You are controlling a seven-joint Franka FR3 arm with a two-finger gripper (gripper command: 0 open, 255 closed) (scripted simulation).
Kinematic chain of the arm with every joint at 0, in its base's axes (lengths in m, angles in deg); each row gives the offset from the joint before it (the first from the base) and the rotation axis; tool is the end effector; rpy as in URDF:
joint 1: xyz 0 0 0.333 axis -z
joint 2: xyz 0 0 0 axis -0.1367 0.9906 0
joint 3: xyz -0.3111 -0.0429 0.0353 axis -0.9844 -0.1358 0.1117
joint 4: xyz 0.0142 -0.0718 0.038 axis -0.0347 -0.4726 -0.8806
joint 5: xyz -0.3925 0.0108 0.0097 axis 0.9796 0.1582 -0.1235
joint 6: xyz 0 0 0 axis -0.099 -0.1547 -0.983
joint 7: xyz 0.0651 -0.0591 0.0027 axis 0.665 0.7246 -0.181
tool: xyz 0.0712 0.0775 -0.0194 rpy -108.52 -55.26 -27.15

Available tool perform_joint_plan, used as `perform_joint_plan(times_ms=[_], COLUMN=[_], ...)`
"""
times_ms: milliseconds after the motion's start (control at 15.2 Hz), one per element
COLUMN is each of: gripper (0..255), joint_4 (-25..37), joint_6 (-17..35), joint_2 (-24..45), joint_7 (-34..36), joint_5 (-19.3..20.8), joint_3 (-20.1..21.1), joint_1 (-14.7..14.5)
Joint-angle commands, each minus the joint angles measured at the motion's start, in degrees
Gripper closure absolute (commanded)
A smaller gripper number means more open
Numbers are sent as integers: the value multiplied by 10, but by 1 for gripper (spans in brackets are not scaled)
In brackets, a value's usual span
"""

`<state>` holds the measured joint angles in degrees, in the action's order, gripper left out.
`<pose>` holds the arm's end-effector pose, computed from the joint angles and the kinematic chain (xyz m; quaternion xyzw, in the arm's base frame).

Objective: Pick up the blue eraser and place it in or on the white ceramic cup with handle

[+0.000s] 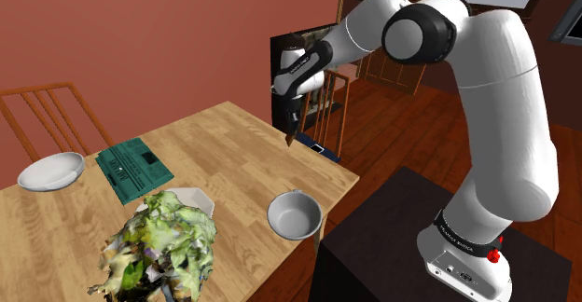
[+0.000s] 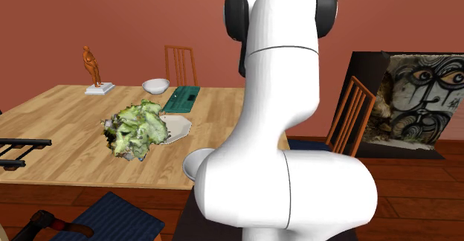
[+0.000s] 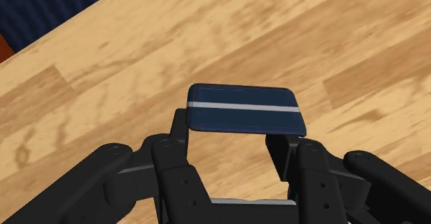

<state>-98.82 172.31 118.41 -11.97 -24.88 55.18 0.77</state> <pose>0.6646 0.0071 0.2260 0.8469 0.5318 -0.0047 0.0005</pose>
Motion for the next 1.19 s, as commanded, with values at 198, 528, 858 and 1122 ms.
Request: perform_joint_plan(times_ms=[198,528,858,1122], gripper=[255,255,255,255], joint_4=[-119,-225,-315,-376], joint_6=[49,92,127,150], joint_2=[-70,-134,-189,-228], joint_7=[40,91,151,206], joint_5=[8,18,30,39], joint_3=[3,8,18,31], joint_1=[-39,-82,-125,-161])
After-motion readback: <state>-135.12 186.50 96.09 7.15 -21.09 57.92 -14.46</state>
